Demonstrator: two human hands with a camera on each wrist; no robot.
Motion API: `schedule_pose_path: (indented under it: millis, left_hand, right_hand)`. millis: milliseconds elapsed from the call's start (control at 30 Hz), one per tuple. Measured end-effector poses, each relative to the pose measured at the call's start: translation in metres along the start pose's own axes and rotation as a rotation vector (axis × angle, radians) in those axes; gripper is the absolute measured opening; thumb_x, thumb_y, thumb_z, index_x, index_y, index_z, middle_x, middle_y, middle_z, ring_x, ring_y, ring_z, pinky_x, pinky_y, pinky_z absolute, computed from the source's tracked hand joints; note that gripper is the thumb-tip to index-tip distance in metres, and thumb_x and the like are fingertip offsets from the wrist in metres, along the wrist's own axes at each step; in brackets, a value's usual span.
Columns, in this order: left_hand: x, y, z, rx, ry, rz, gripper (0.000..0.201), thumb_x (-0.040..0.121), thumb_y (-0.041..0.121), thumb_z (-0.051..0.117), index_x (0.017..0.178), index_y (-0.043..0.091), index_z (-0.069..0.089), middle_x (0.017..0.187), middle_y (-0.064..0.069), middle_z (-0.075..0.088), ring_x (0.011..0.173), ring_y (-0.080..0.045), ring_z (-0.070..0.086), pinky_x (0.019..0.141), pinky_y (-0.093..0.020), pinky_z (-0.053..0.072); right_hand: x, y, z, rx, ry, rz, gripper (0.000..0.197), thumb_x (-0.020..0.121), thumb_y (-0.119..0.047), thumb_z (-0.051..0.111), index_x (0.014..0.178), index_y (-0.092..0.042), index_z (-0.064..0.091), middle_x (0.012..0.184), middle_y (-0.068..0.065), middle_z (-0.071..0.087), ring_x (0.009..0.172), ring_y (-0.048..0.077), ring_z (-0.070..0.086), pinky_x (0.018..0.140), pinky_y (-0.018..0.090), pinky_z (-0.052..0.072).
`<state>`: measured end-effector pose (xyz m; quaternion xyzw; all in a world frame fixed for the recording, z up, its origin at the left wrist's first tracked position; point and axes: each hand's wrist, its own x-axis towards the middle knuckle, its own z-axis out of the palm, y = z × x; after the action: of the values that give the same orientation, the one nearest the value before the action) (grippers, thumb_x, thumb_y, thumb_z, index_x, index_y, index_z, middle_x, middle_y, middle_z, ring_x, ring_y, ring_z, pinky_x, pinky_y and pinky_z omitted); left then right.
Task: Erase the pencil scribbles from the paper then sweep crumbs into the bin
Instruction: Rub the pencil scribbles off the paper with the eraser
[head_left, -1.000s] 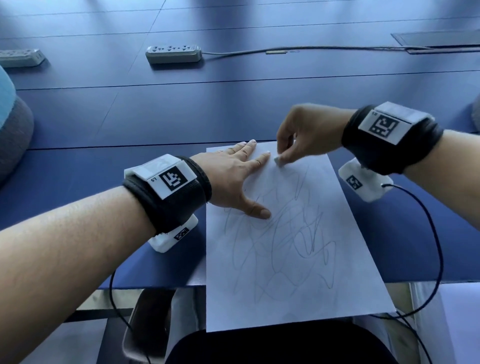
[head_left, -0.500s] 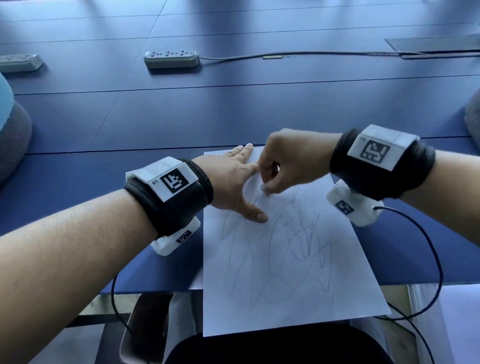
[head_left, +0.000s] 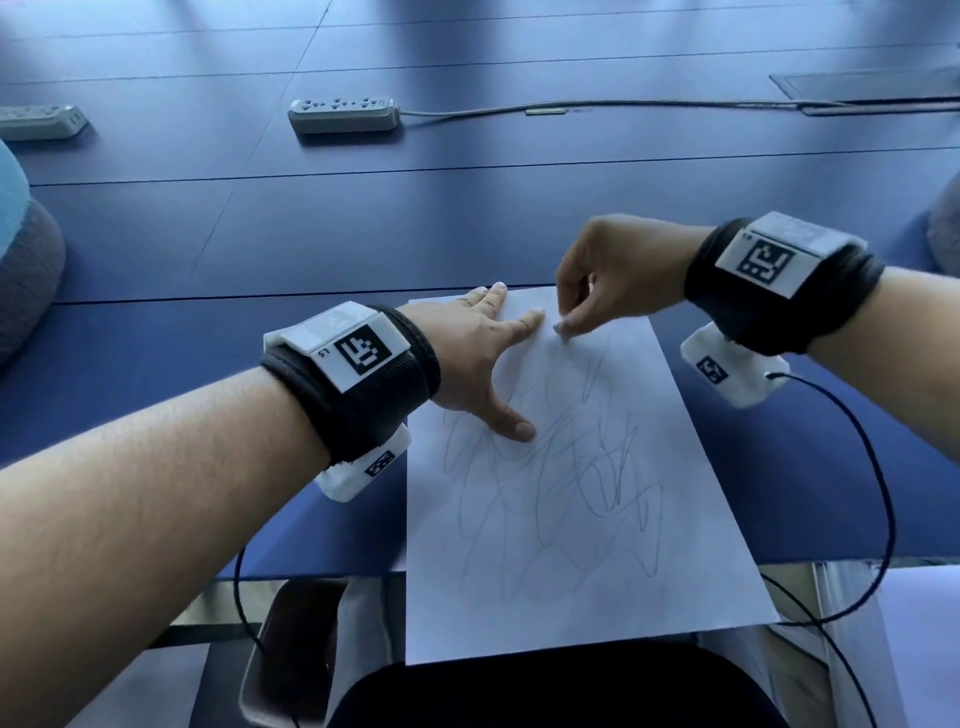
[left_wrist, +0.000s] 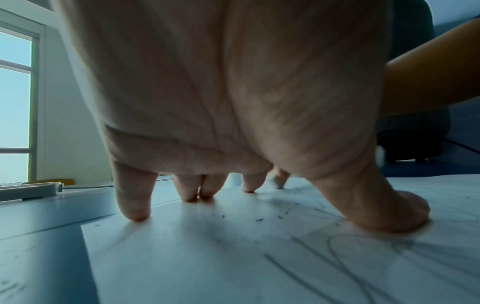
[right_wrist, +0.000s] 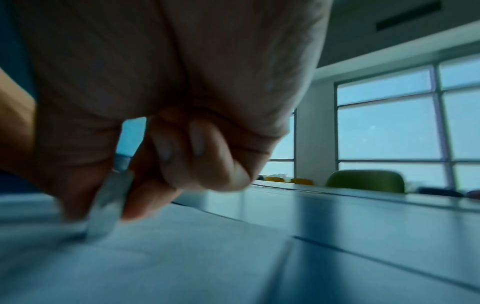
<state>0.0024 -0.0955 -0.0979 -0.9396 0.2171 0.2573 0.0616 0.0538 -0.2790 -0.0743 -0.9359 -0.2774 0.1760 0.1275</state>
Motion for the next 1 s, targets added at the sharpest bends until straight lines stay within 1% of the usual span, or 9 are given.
schedule_pose_path:
  millis: [100, 267, 400, 567, 633, 733, 800, 867, 1000]
  left_hand:
    - [0.001, 0.000, -0.001, 0.007, -0.013, -0.003, 0.128, 0.060, 0.086, 0.061, 0.155, 0.040, -0.011, 0.164, -0.009, -0.016, 0.153, -0.020, -0.005, 0.119, -0.044, 0.025]
    - [0.001, 0.005, -0.004, 0.020, -0.027, -0.018, 0.127, 0.062, 0.083, 0.063, 0.154, 0.041, -0.013, 0.165, -0.008, -0.016, 0.153, -0.020, -0.006, 0.120, -0.042, 0.021]
    - [0.003, 0.004, -0.004, 0.033, -0.039, -0.022, 0.126, 0.061, 0.085, 0.062, 0.155, 0.040, -0.008, 0.164, -0.010, -0.016, 0.153, -0.021, -0.007, 0.119, -0.044, 0.025]
    - [0.003, 0.005, -0.005, 0.039, -0.030, -0.030, 0.125, 0.061, 0.085, 0.062, 0.154, 0.042, -0.010, 0.165, -0.009, -0.016, 0.153, -0.021, -0.006, 0.116, -0.043, 0.026]
    - [0.003, 0.005, -0.004, 0.034, -0.028, -0.028, 0.124, 0.060, 0.085, 0.063, 0.155, 0.042, -0.004, 0.165, -0.009, -0.015, 0.153, -0.020, -0.006, 0.117, -0.044, 0.027]
    - [0.002, 0.004, -0.004, 0.032, -0.033, -0.028, 0.125, 0.060, 0.085, 0.063, 0.156, 0.042, -0.004, 0.165, -0.009, -0.016, 0.153, -0.020, -0.006, 0.118, -0.044, 0.027]
    - [0.002, 0.005, -0.005, 0.029, -0.034, -0.032, 0.126, 0.060, 0.084, 0.063, 0.154, 0.043, -0.011, 0.164, -0.008, -0.016, 0.153, -0.021, -0.006, 0.118, -0.044, 0.027]
    - [0.001, 0.006, -0.005, 0.026, -0.036, -0.036, 0.127, 0.061, 0.084, 0.064, 0.153, 0.043, -0.013, 0.165, -0.008, -0.016, 0.153, -0.021, -0.006, 0.117, -0.045, 0.027]
    - [0.002, 0.006, -0.006, 0.020, -0.036, -0.038, 0.127, 0.061, 0.083, 0.065, 0.154, 0.041, -0.010, 0.165, -0.008, -0.016, 0.153, -0.020, -0.007, 0.117, -0.043, 0.026]
  right_hand:
    - [-0.007, -0.010, 0.005, -0.006, -0.162, -0.042, 0.016, 0.076, -0.034, 0.079, 0.068, -0.021, 0.074, 0.048, -0.015, 0.057, 0.045, 0.001, 0.050, 0.047, 0.010, 0.039]
    - [0.000, 0.004, -0.002, -0.018, 0.038, 0.018, 0.015, 0.076, -0.034, 0.079, 0.067, -0.023, 0.073, 0.057, -0.010, 0.063, 0.054, 0.006, 0.055, 0.058, 0.025, 0.048]
    - [-0.010, -0.013, 0.012, -0.021, -0.087, -0.078, 0.016, 0.076, -0.033, 0.078, 0.065, -0.025, 0.071, 0.056, -0.010, 0.061, 0.050, 0.004, 0.051, 0.053, 0.018, 0.045]
    - [-0.002, -0.008, 0.008, -0.030, 0.038, -0.037, 0.017, 0.075, -0.032, 0.077, 0.062, -0.026, 0.068, 0.062, -0.007, 0.065, 0.051, 0.005, 0.053, 0.058, 0.026, 0.047]
    - [-0.005, -0.015, 0.014, -0.030, -0.031, -0.082, 0.016, 0.074, -0.031, 0.078, 0.063, -0.024, 0.069, 0.060, -0.007, 0.063, 0.051, 0.006, 0.052, 0.056, 0.027, 0.048]
    - [-0.008, -0.016, 0.009, -0.045, -0.121, -0.086, 0.014, 0.077, -0.035, 0.078, 0.070, -0.024, 0.073, 0.056, -0.009, 0.060, 0.050, 0.004, 0.050, 0.053, 0.019, 0.044]
    - [-0.001, -0.005, -0.002, -0.064, -0.040, -0.024, 0.013, 0.078, -0.036, 0.078, 0.073, -0.024, 0.075, 0.057, -0.012, 0.061, 0.054, 0.005, 0.053, 0.054, 0.019, 0.044]
    - [0.002, 0.002, -0.008, -0.059, 0.002, 0.012, 0.013, 0.077, -0.036, 0.078, 0.073, -0.024, 0.074, 0.053, -0.015, 0.060, 0.054, 0.002, 0.055, 0.049, 0.015, 0.043]
    - [-0.006, -0.005, 0.000, -0.015, -0.195, -0.039, 0.016, 0.078, -0.034, 0.079, 0.071, -0.021, 0.073, 0.045, -0.018, 0.054, 0.044, -0.001, 0.049, 0.043, 0.006, 0.034]
